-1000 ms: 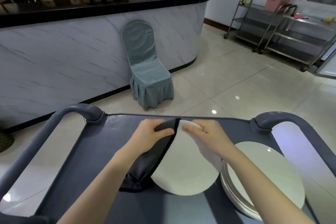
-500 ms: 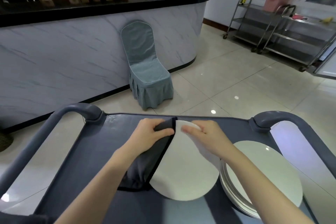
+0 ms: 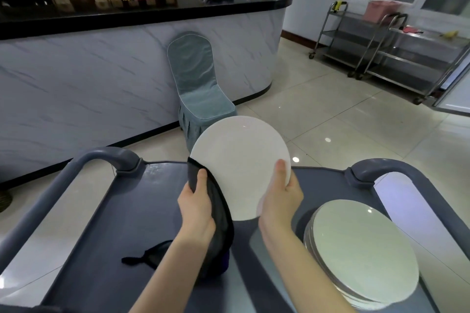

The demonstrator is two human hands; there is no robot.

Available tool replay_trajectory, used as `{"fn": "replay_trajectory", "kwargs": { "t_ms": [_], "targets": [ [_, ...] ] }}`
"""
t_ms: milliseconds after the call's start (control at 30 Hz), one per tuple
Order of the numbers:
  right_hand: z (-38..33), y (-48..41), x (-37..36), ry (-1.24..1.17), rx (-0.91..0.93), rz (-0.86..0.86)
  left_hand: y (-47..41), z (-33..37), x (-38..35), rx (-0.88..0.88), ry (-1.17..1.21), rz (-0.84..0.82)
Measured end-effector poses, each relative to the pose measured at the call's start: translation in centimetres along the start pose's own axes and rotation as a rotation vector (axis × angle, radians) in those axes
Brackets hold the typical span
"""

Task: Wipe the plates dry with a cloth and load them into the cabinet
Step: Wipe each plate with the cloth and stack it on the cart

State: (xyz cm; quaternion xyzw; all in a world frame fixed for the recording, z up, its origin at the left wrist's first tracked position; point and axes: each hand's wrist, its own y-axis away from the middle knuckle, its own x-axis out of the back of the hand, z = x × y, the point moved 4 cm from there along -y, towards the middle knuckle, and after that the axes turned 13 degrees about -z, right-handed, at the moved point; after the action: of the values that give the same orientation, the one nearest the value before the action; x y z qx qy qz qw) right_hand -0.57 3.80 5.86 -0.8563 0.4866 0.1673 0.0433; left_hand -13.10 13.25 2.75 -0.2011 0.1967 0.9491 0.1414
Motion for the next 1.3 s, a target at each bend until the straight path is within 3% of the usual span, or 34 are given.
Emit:
{"fn": "replay_trajectory", "kwargs": {
  "t_ms": [100,200,333,400,500,600,733,800,833,967,1067,1200,1300],
  "targets": [
    [-0.6,-1.4,0.9,0.235,-0.045,-0.214,-0.8,1.4,1.0,-0.026,-0.036,-0.046],
    [-4.0,-4.2,1.2,0.421,0.028,-0.454,-1.9,3.8,1.7,-0.135,-0.305,-0.114],
    [-7.4,-5.3,-1.3,0.956,0.138,-0.925,-2.6,6.7,0.0,-0.303,-0.834,-0.433],
    [-7.0,-4.7,-2.1,1.096,0.178,-1.040,-2.6,7.1,-1.2,-0.335,-0.983,-0.592],
    [-6.5,-4.4,-2.1,1.050,0.253,-0.986,-2.7,6.7,-1.9,-0.293,-0.998,-0.661],
    [-6.6,-5.1,-0.8,0.936,0.237,-0.806,-2.7,6.2,-1.0,-0.277,-0.848,-0.523],
    [-4.0,-4.3,1.2,0.481,0.083,-0.306,-1.8,2.4,0.5,-0.106,-0.353,-0.188],
    [-1.0,-2.3,1.8,0.213,0.002,-0.074,-0.7,0.1,0.5,0.006,-0.092,-0.125],
    [0.3,-1.5,2.0,0.157,-0.046,-0.040,-0.5,-0.4,0.6,0.043,-0.045,-0.114],
    [0.9,-2.1,3.1,0.314,-0.127,-0.266,-1.1,0.7,1.8,0.036,-0.080,-0.129],
    [-2.7,-4.7,3.1,0.533,-0.003,-0.473,-2.0,3.3,2.0,-0.112,-0.392,-0.180],
    [-5.4,-5.4,0.3,0.950,0.082,-0.886,-2.5,5.9,-0.3,-0.251,-0.881,-0.517],
    [-4.6,-4.6,-0.8,1.077,0.093,-1.026,-2.4,5.5,-1.9,-0.245,-1.098,-0.733]
  ]
}}
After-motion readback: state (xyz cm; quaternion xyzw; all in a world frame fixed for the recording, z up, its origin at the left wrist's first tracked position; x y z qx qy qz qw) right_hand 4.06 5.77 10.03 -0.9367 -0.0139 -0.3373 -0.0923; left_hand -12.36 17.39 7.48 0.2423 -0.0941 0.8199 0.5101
